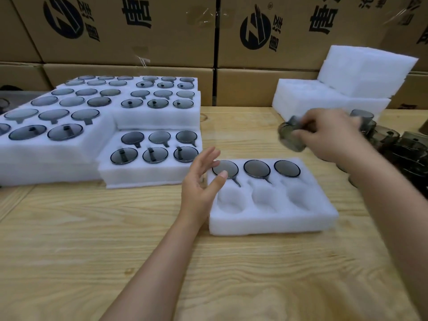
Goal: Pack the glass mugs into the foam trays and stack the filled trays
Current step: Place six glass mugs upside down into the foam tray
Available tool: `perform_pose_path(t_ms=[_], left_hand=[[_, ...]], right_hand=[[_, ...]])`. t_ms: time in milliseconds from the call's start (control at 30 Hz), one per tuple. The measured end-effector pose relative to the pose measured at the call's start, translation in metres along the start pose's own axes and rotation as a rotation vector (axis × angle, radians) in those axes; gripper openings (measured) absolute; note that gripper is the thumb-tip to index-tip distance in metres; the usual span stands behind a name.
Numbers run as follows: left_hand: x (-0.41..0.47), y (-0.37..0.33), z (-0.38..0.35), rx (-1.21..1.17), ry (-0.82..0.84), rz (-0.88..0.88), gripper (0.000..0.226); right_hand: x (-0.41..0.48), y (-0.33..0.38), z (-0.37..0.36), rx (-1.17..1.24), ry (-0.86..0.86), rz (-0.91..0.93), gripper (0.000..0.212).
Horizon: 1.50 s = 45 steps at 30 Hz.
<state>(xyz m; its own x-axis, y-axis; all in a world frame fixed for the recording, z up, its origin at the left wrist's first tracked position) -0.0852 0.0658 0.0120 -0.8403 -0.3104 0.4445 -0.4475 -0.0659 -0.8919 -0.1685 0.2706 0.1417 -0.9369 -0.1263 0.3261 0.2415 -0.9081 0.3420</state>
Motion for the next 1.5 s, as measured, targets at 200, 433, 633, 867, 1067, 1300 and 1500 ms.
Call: perform_pose_path(t_ms=[200,433,633,867,1067,1300,1500], left_hand=[[0.002,-0.001,0.0,0.008,0.038,-0.006,0.071],[0.006,-0.003,0.0,0.08,-0.034,-0.076,0.039],[0.006,-0.008,-0.001,0.128,-0.036,-0.157,0.046],[0.005,-0.015,-0.006,0.075,0.143,-0.213,0.058],[0.007,-0.011,0.0,-0.164,0.199,-0.049,0.058],[0.004,-0.016,-0.006,-0.062,0.194,-0.083,0.045],[0.01,-0.016,-0.002,-0.152,0.099,-0.035,0.021]], right_hand=[[-0.064,0.068,-0.047,0.296,0.127,0.312,0.01],[-0.064,0.051,-0.074,0.713,0.078,0.132,0.012],[-0.069,0.043,-0.092,1.318,0.279,-0.192,0.027],[-0.072,0.047,-0.097,1.308,0.251,-0.121,0.035],[-0.074,0.044,-0.091,1.227,0.282,0.01,0.035],[-0.076,0.045,-0.097,1.156,0.191,-0.047,0.03],[-0.079,0.053,-0.098,1.141,0.332,0.055,0.043]])
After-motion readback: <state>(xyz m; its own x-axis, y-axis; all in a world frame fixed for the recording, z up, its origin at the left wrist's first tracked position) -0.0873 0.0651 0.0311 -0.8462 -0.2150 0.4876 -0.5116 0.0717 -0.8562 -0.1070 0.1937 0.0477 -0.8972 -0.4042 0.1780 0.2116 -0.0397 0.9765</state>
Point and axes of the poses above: each hand's wrist, its own x-axis towards the middle knuckle, its own z-axis out of the back of the hand, y = z × x, the point moved 4 cm from there along x, towards the middle knuckle, and after that the axes turned 2 degrees about -z, right-handed, at the moved point
